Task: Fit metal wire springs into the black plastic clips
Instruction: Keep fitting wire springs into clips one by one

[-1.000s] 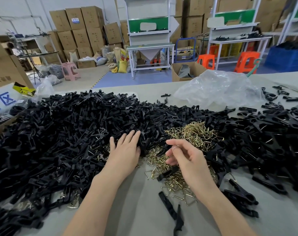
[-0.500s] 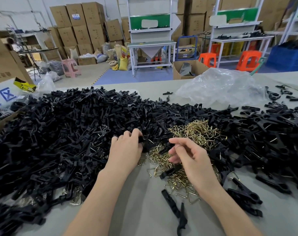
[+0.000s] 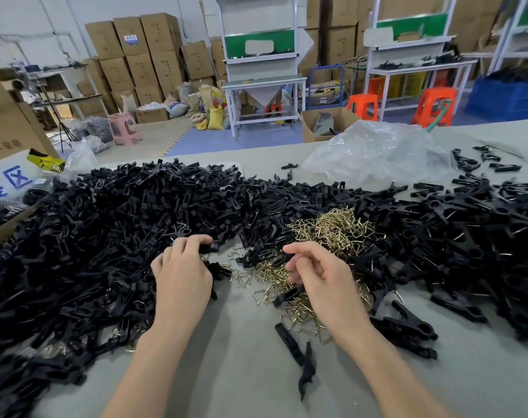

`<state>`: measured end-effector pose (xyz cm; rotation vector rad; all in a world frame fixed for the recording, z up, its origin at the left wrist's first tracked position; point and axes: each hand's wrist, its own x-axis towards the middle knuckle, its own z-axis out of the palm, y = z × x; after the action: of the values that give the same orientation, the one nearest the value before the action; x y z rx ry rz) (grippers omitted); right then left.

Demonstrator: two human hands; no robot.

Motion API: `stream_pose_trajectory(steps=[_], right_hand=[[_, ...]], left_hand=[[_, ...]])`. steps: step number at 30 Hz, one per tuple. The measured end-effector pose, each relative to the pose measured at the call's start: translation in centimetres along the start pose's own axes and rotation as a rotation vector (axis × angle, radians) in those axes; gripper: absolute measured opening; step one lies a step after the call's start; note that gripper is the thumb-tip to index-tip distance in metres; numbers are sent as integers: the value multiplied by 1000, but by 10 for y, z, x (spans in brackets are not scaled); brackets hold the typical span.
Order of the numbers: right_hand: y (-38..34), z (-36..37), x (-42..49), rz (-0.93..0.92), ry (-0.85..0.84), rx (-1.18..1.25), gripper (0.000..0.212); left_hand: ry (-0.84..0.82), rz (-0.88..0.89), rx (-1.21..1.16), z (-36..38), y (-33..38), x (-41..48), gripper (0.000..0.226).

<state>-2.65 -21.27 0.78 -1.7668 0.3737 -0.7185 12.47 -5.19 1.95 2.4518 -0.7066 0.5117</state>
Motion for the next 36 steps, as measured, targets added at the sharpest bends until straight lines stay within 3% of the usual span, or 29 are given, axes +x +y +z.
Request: stream_pose_trajectory(steps=[10, 14, 20, 23, 27, 32, 36], right_hand=[[-3, -3, -10, -32, -42, -27, 38], [-2, -2, -8, -21, -59, -40, 37], [0, -1, -5, -8, -54, -42, 35], [0, -1, -4, -5, -56, -46, 35], [2, 0, -4, -7, -56, -78, 36], [3, -1, -4, -5, -56, -80, 35], [3, -2, -4, -7, -55, -81, 34]], left_hand=[[183, -92, -64, -3, 6, -20, 34], [217, -249, -243, -8, 7, -15, 33], [277, -308, -515, -17, 6, -13, 38], [151, -237, -413, -14, -3, -12, 36], [-116, 70, -10, -1, 0, -23, 29], [-120, 185, 92, 0, 6, -27, 25], [-56, 118, -104, -16, 14, -25, 24]])
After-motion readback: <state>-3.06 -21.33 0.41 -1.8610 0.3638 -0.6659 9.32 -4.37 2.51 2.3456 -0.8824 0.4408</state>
